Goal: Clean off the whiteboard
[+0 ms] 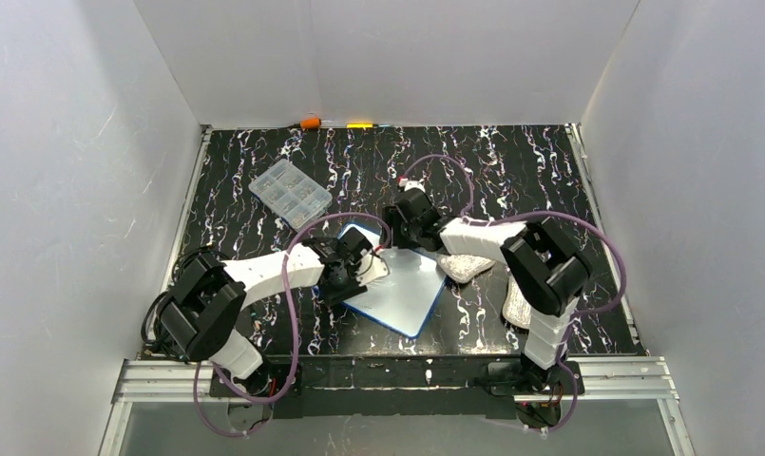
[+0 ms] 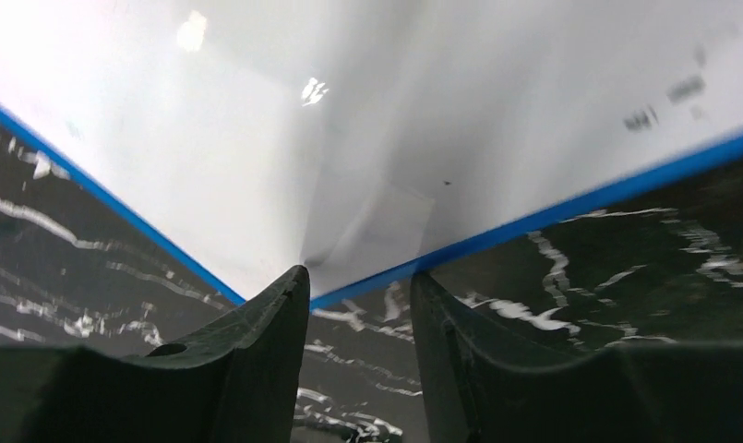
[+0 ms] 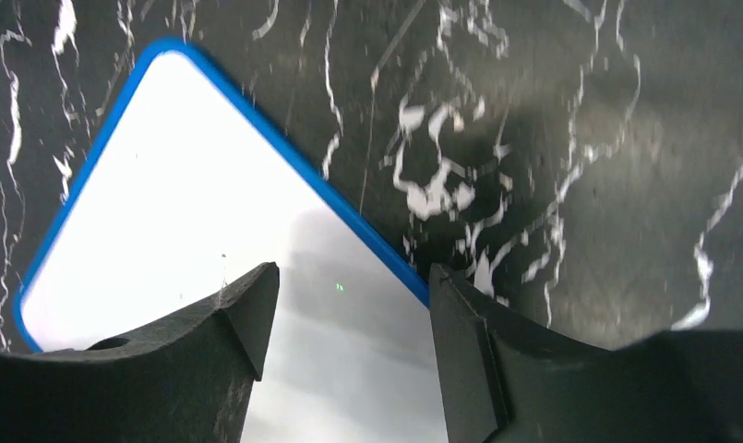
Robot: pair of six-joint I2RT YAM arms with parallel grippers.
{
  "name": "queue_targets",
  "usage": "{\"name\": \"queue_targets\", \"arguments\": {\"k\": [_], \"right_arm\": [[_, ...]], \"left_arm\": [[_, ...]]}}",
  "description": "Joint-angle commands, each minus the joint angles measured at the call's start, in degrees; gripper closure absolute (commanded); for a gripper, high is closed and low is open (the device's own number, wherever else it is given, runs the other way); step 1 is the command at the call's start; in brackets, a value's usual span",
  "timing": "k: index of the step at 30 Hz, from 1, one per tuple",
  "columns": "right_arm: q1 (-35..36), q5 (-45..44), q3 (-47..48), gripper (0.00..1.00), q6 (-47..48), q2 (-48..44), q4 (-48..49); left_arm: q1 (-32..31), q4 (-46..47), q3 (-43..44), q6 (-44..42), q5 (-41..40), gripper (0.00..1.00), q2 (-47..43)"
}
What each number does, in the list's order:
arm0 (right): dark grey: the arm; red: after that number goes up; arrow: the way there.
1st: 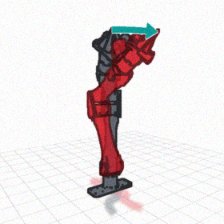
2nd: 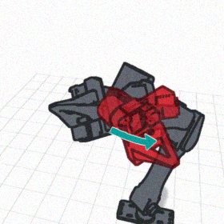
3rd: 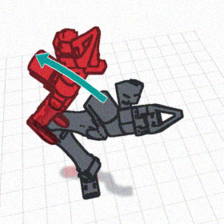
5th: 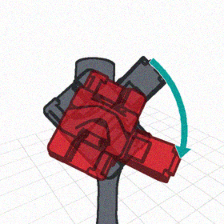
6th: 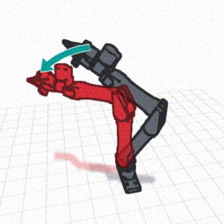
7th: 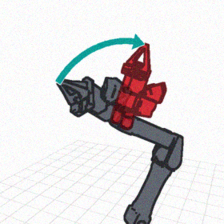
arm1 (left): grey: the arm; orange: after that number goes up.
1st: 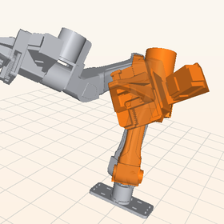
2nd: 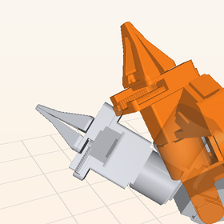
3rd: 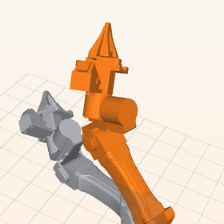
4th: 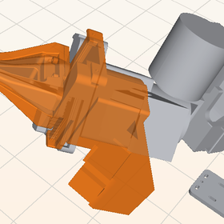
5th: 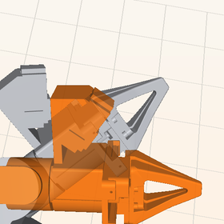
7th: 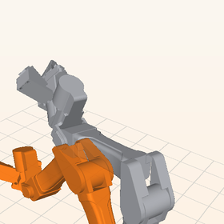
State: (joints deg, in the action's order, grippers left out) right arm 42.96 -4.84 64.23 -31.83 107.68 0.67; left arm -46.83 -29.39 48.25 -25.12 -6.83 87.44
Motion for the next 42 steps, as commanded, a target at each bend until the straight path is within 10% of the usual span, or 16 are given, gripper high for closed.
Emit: {"name": "queue_targets", "arguments": {"k": [1,24,42], "right_arm": [[6.4,0.8,-7.3,0.33,-9.3,-4.3,-4.2],[10.3,-6.3,-21.1,0.27,-18.3,-22.5,-6.6],[10.8,-15.9,-15.3,0.23,-19.9,-18.4,-19.1]], "left_arm": [[4.8,5.6,-0.6,-1.6,-5.9,0.58,1.1],[9.4,3.0,16.9,4.6,1.2,0.59,13.6],[14.0,0.3,2.1,1.6,9.2,0.60,4.8]]}}
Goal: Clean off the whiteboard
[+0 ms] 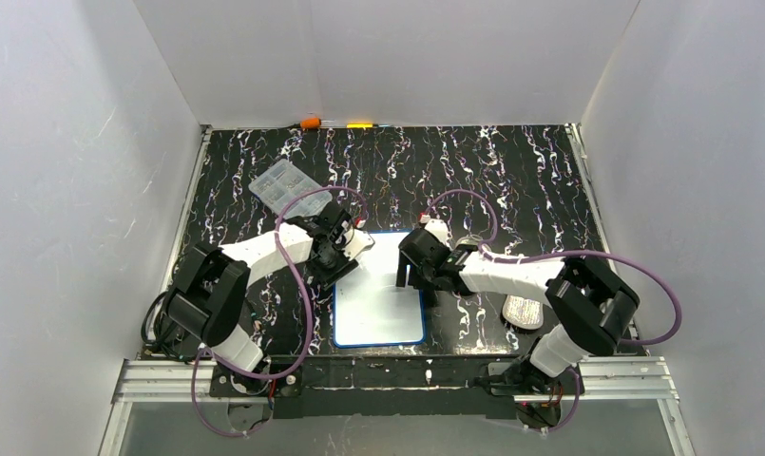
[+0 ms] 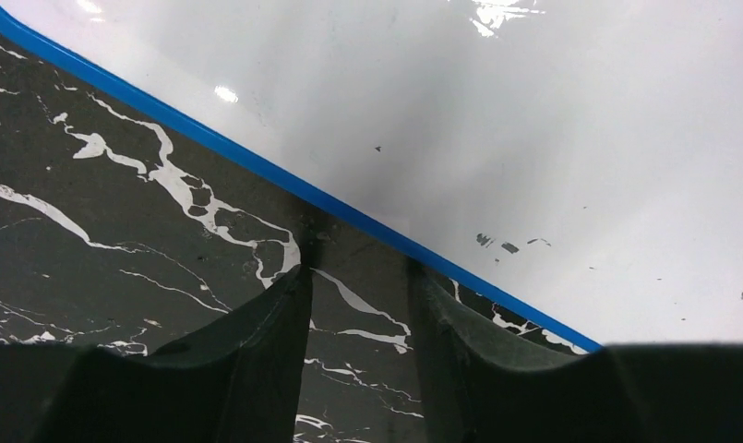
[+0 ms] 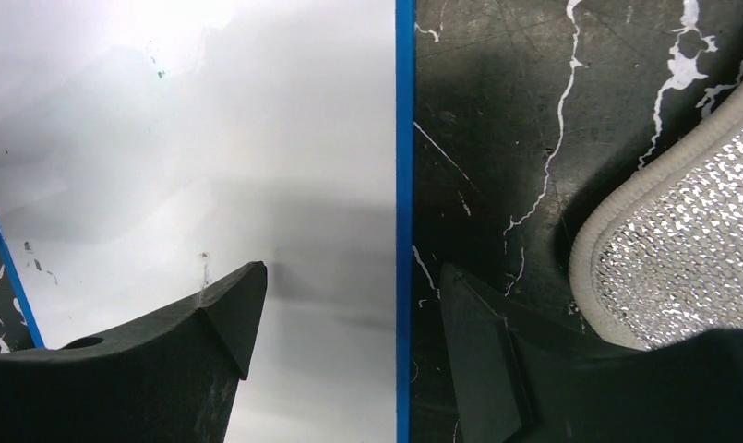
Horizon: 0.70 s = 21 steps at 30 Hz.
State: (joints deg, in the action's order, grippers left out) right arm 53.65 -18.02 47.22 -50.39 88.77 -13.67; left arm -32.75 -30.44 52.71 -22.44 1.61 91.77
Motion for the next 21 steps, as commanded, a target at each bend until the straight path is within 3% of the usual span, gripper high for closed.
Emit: {"name": "queue_targets", "arguments": {"k": [1,6,12,21], "right_arm": [[0.1,-2.2,1.7,0.23,-1.5,1.0,-4.5],[0.1,4.2,-0.9,0.22,-3.1,2.4,3.4],[0.2,11.6,-3.4,0.23,-6.2,2.7,11.0],[-0.4,13.7,-3.2,0.23,-9.6,-4.8,14.4]], "left_arm": [[-0.1,1.9,-2.5,-0.7,0.8,0.61,0.8],[-0.4,3.2,-1.9,1.5,2.9,0.68,2.4],[-2.8,3.5,-1.2,2.6,5.9,0.84,4.2],[-4.4,1.6,4.7,5.2,10.2,0.87,9.6]]}}
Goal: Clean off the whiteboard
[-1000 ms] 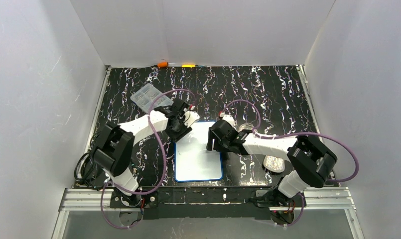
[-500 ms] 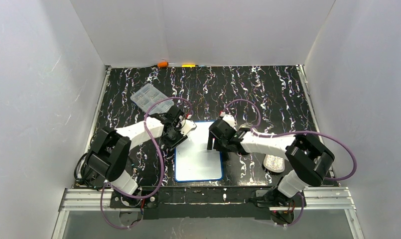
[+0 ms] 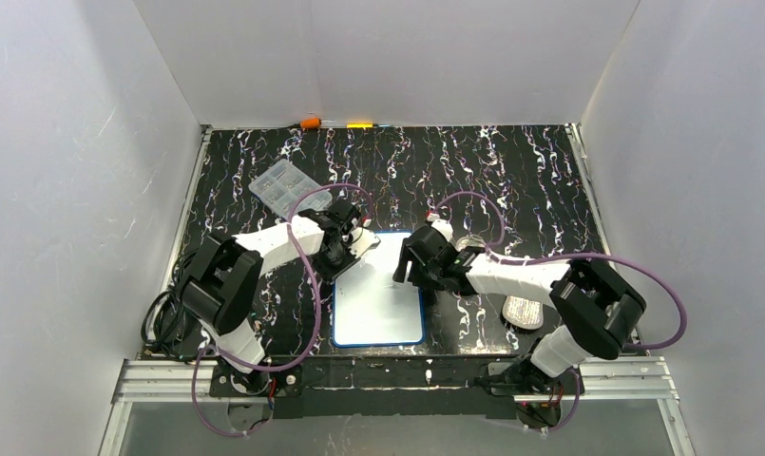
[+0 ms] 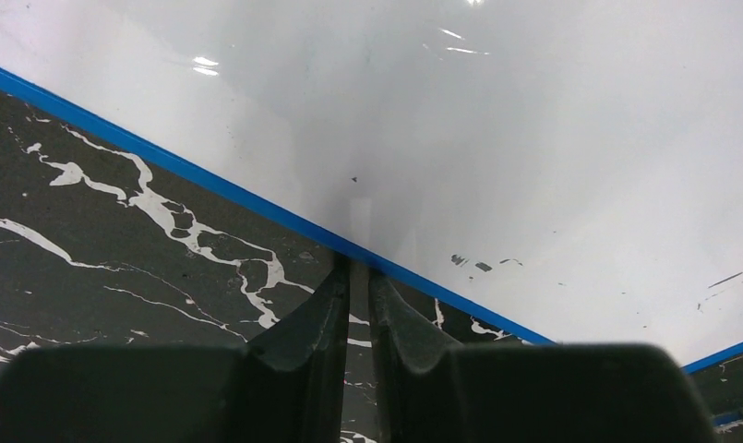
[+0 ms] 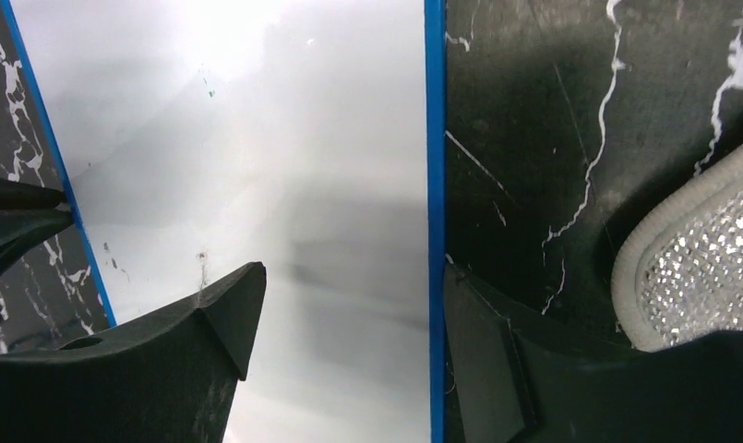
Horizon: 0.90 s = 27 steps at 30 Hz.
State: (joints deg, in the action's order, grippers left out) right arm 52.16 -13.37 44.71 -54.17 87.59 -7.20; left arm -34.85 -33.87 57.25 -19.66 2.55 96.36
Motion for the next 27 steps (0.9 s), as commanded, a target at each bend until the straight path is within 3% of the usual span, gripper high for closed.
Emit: {"name": "queue_targets", "arguments": {"k": [1,10,27], "right_arm": [[0.9,8.9,-1.1,0.23,-6.1,-5.0,7.9],[-0.1,7.1,-4.1,0.24,-8.2,-13.2,7.3],[-0.7,3.0,-6.7,0.26,-9.3,-20.2,0.6]], "left_arm": [[-2.4,4.9,0.7,2.6,9.7,0.87,5.3],[-4.6,4.2,4.5,3.8,9.7,0.87,8.1],[-8.0,2.3,12.8,4.8,10.4,0.90,12.2]]}}
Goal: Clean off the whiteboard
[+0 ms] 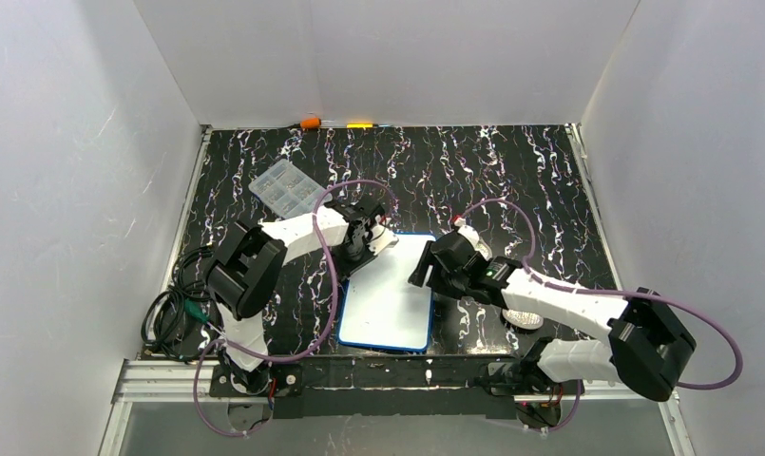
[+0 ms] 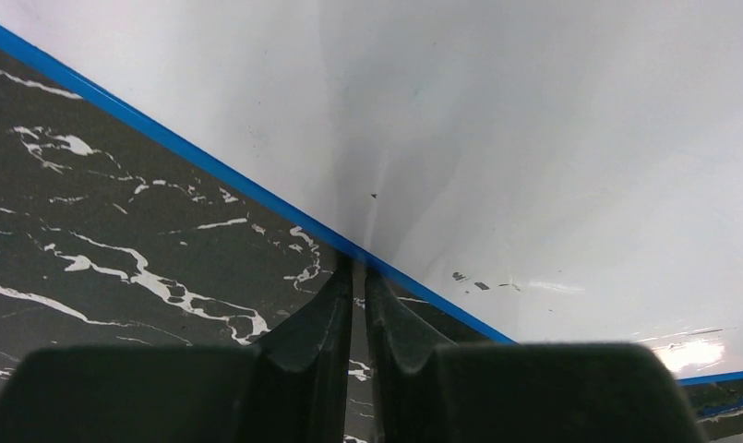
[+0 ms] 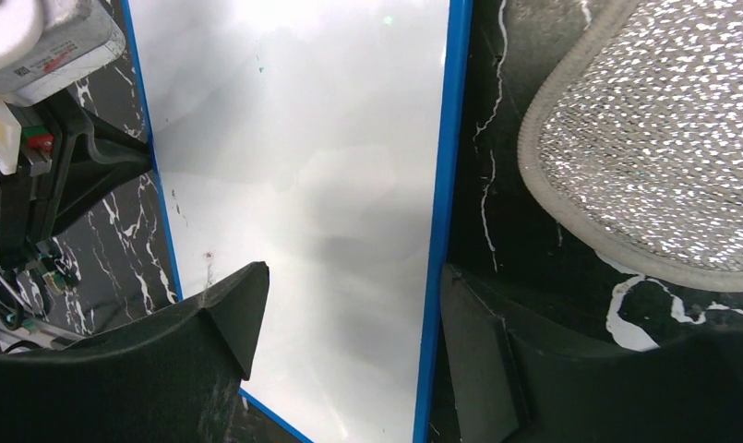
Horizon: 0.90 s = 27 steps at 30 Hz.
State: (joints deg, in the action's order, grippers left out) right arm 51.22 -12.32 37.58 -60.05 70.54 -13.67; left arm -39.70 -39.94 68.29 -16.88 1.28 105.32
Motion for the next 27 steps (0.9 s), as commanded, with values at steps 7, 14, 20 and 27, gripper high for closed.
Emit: {"name": "queue_targets", "arguments": {"k": [7,14,20,27], "right_arm": [[0.0,0.5,-1.2,0.26,-4.1,-6.7,5.1],[-0.1,-1.2,-2.7,0.26,-4.9,-10.8,2.5],[-0.1,-2.4,-4.2,0.26,-5.5,-13.8,-0.5],[-0.2,-4.9,-7.9,0.24,-5.4,-17.4,-4.5]], "left_arm": [[-4.8,7.6,4.4,2.2,11.2,0.91,5.1],[-6.7,7.1,6.9,2.2,10.5,0.92,7.2],[-7.5,6.7,8.2,2.1,10.1,0.93,8.8],[-7.5,7.1,7.5,1.5,9.4,0.94,9.7]]}}
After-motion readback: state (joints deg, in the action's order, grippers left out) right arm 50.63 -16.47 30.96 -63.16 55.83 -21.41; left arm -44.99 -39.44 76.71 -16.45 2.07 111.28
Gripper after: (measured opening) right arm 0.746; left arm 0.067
